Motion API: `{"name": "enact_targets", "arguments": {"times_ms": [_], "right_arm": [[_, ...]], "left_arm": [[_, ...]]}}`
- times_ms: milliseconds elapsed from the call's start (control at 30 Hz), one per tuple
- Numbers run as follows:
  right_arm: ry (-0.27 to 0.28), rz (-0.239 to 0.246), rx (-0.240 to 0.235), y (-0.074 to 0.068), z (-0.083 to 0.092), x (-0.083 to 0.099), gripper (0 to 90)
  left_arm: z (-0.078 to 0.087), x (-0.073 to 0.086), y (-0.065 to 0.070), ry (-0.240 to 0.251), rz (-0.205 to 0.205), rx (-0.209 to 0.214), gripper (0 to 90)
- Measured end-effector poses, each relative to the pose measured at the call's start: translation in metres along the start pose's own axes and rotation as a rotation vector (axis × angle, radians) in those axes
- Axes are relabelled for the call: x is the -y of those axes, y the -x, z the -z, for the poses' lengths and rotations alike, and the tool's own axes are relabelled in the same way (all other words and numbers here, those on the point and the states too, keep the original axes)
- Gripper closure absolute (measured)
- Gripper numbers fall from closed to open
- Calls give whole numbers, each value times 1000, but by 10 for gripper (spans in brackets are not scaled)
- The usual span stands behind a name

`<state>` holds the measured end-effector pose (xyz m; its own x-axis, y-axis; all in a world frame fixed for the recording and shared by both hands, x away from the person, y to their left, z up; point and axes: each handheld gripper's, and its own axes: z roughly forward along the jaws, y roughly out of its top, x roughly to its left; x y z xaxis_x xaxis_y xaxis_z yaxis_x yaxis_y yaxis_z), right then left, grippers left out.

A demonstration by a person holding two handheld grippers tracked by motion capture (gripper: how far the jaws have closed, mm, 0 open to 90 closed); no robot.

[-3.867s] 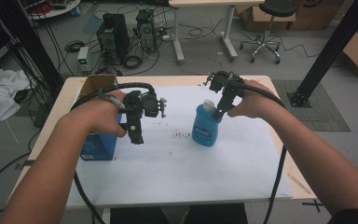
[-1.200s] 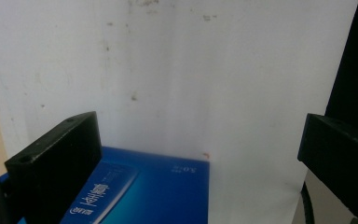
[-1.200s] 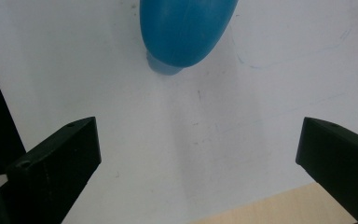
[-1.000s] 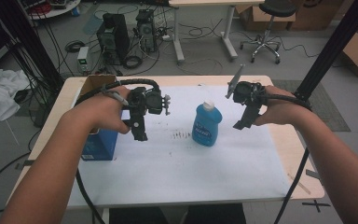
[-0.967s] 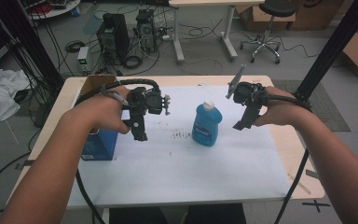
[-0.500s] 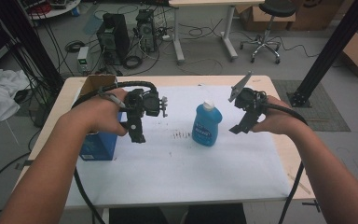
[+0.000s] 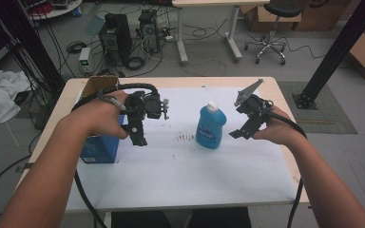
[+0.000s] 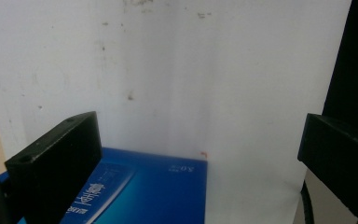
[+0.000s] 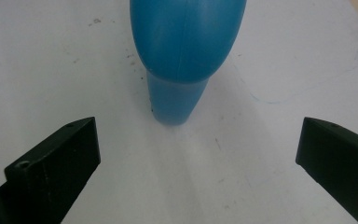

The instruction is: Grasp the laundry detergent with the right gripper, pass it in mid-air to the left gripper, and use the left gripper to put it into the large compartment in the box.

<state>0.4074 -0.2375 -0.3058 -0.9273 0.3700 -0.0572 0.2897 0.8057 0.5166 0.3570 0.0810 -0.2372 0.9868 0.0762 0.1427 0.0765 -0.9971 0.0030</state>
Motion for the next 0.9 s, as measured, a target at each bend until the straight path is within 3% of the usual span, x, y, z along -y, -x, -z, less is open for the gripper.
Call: {"name": "enact_targets", "arguments": {"times_ms": [500,900], "right_arm": [[74,-40,-14,-1,-27,10,0],[168,-74,-33,-1,-48,19,0]], "left_arm": [[-1,2,-1,-4,-2,4,1],[-4,1,-1,-2,-4,6,1]]}}
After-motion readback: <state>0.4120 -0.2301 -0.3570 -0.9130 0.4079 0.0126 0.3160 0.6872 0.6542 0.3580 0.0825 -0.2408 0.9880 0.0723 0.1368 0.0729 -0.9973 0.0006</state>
